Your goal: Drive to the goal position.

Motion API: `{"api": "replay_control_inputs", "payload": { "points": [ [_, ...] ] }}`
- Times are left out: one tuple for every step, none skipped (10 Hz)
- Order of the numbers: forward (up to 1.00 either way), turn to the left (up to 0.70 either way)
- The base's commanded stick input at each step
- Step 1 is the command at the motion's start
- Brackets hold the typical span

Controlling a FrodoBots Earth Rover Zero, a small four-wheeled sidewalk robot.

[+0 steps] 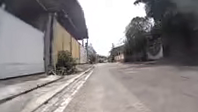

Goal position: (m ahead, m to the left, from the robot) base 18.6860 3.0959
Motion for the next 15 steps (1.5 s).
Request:
{"api": "replay_control_inputs", "payload": {
  "points": [
    [0.7, 0.03],
    [0.7, 0.03],
    [0.7, 0.03],
    [0.7, 0.03],
    [0.7, 0.01],
    [0.7, 0.0],
    [0.7, 0.0],
    [0.7, 0.0],
    [0.7, 0.0],
    [0.7, 0.0],
    [0.7, 0.0],
    [0.7, 0.0],
    [0.7, 0.0],
    [0.7, 0.0],
    [0.7, -0.11]
  ]
}}
